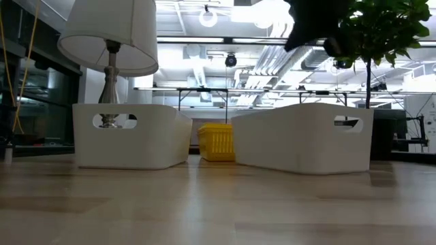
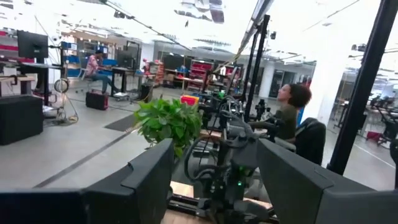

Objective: Stack baskets by color
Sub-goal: Stack the bottom right white bin on the middle white bin

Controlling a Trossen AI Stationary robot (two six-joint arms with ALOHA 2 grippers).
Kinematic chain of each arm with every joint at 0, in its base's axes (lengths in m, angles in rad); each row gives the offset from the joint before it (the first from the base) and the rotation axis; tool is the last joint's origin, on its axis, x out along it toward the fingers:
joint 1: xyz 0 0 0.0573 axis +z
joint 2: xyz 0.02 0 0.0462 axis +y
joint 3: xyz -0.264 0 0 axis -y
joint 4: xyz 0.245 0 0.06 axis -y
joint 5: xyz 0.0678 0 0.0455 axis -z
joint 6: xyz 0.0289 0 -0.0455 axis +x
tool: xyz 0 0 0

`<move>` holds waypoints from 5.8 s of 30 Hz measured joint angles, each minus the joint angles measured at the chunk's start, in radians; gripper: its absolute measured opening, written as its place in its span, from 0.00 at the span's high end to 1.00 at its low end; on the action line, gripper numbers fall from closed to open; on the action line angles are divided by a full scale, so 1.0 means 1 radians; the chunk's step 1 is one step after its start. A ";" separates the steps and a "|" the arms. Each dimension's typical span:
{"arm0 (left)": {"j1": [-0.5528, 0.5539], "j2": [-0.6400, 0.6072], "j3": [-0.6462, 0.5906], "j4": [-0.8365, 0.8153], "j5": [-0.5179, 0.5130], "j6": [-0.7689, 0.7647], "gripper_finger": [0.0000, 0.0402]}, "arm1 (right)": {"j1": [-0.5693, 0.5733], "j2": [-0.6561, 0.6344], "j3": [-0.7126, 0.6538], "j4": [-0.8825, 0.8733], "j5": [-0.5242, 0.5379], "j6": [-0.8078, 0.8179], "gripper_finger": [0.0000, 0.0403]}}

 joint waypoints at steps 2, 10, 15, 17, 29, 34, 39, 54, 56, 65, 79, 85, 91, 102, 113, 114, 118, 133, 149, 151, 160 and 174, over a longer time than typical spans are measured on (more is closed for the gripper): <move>0.000 0.000 0.000 0.000 0.000 0.000 0.45 | 0.000 -0.001 0.000 -0.051 0.000 0.002 1.00; 0.000 0.001 0.000 -0.006 0.000 0.033 0.45 | -0.018 0.046 0.000 -0.182 -0.021 0.021 0.96; 0.000 0.001 0.000 -0.005 -0.001 0.033 0.45 | -0.053 0.122 0.000 -0.218 -0.016 -0.027 0.75; 0.000 0.001 0.000 -0.004 -0.001 0.031 0.45 | -0.072 0.158 0.000 -0.218 0.004 -0.037 0.64; 0.000 0.002 0.000 -0.004 -0.012 -0.001 0.45 | -0.160 0.455 0.000 -0.185 0.035 -0.066 0.27; 0.000 0.002 0.000 -0.005 -0.027 -0.001 0.45 | -0.156 0.513 0.000 -0.195 0.008 -0.062 0.38; 0.000 0.002 0.000 -0.005 -0.029 -0.001 0.45 | -0.155 0.517 0.000 -0.220 0.025 -0.052 0.69; 0.000 0.002 0.001 -0.006 -0.037 -0.002 0.45 | -0.165 0.113 0.000 -0.338 -0.149 -0.181 1.00; 0.000 0.002 0.001 -0.006 -0.037 -0.002 0.45 | -0.165 0.056 0.000 -0.337 -0.150 -0.152 1.00; 0.000 0.002 0.001 -0.002 -0.074 -0.005 0.45 | -0.121 0.024 0.000 0.130 -0.088 0.003 1.00; 0.000 0.002 0.001 0.032 -0.230 0.035 0.45 | -0.104 0.471 0.316 0.338 0.074 0.157 1.00; 0.000 0.002 0.001 0.027 -0.319 0.099 0.45 | -0.104 0.652 0.548 0.078 0.090 0.153 1.00; 0.000 0.002 0.001 0.020 -0.374 0.148 0.45 | -0.102 0.757 0.646 0.060 0.081 0.195 1.00; 0.000 0.002 0.001 0.019 -0.382 0.202 0.45 | -0.064 0.778 0.639 -0.078 0.088 0.339 1.00; 0.000 0.002 0.001 0.013 -0.382 0.203 0.45 | -0.066 0.778 0.639 -0.184 0.081 0.300 1.00; 0.000 0.002 0.001 0.012 -0.382 0.209 0.45 | -0.070 0.778 0.639 -0.191 0.067 0.278 1.00; 0.000 0.002 0.001 0.010 -0.388 0.210 0.45 | -0.083 0.778 0.639 -0.217 0.021 0.229 1.00; 0.000 0.002 0.001 -0.004 -0.427 0.209 0.45 | -0.112 0.773 0.640 -0.225 -0.012 0.087 0.94; 0.000 0.002 0.001 -0.007 -0.494 0.209 0.45 | -0.102 0.582 0.641 -0.541 0.030 -0.425 0.45; 0.000 0.002 0.001 -0.007 -0.494 0.209 0.45 | -0.093 0.582 0.637 -0.594 0.008 -0.475 0.48; -0.003 0.001 0.001 -0.008 -0.493 0.140 0.45 | -0.067 0.577 0.352 -0.220 -0.157 -0.382 0.97; -0.003 0.004 0.001 -0.007 -0.494 0.077 0.45 | -0.017 0.602 0.159 0.278 -0.144 -0.119 1.00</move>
